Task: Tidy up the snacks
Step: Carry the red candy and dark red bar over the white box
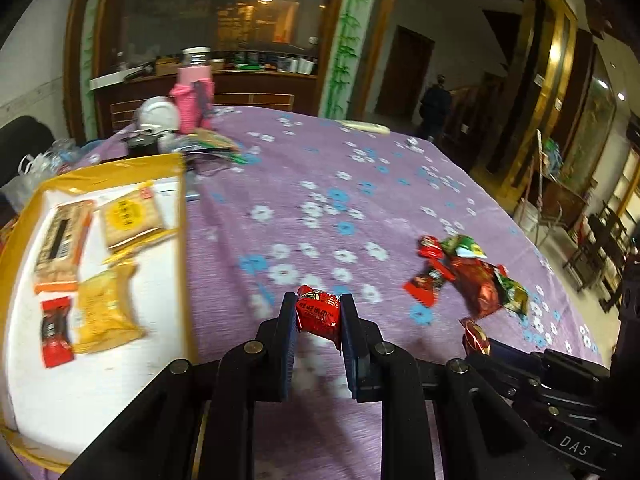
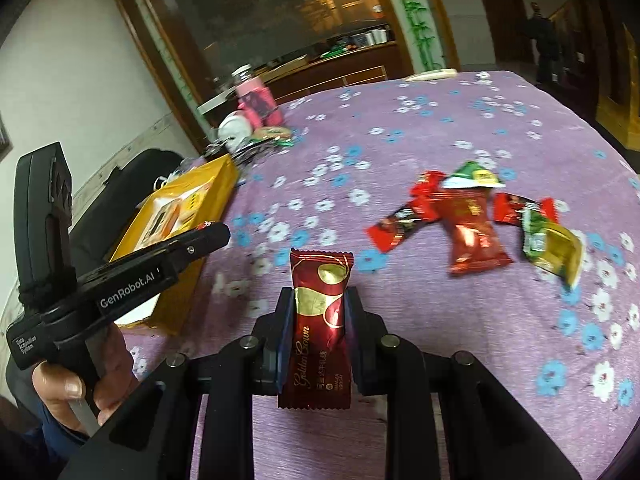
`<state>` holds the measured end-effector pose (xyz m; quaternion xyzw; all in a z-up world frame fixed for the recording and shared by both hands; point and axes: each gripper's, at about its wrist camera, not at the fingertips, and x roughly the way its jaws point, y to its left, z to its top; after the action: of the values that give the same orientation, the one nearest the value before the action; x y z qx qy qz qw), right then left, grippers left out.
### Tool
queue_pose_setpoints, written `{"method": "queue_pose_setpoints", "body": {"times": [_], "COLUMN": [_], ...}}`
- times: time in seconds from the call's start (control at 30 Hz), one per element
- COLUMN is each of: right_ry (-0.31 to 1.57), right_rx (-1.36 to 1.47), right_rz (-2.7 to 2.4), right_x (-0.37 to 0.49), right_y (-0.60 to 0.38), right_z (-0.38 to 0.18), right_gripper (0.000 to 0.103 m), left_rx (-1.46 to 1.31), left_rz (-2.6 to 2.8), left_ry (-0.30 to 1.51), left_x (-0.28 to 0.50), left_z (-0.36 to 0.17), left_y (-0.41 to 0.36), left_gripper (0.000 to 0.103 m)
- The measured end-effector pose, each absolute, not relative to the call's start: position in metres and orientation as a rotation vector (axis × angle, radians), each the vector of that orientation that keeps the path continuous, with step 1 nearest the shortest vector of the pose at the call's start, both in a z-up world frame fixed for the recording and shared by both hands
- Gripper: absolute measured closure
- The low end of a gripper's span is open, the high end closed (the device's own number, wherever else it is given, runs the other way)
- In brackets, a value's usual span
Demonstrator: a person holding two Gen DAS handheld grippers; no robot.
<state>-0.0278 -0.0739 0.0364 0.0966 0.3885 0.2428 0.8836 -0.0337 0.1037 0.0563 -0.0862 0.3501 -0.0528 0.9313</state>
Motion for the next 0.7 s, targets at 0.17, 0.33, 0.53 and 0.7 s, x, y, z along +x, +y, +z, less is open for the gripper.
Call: {"method": "queue_pose_setpoints", "body": {"times": [0.17, 0.33, 0.53, 0.7], "right_ry": [0.821, 0.838, 0.839, 0.852], "right_rx": [0.155, 0.127, 0.079, 0.055], "right_rz": [0.567, 0.638, 0.729, 0.805], "right_x": [-0.027, -0.022, -0.02, -0.02], "right_y": [-0.042, -0.009, 0.039, 0.078], "right_z": [0.043, 0.048, 0.061, 0.064], "right_gripper": [0.08, 0.08, 0.08, 0.08], "left_rx": [-0.217, -0.256, -0.304, -0.335], "left_rz": [-0.036, 0.05, 0.144, 0.205], "left_ry": [0.697, 0.689, 0.691, 0.704], "left_x": [-0.044, -0.055, -0.069, -0.078], "left_z": [0.056, 0.052, 0.042, 0.029], "left_y": [0.141, 0.182, 0.224, 0.251], "left_gripper": [0.083, 0.083, 0.083, 0.082]}}
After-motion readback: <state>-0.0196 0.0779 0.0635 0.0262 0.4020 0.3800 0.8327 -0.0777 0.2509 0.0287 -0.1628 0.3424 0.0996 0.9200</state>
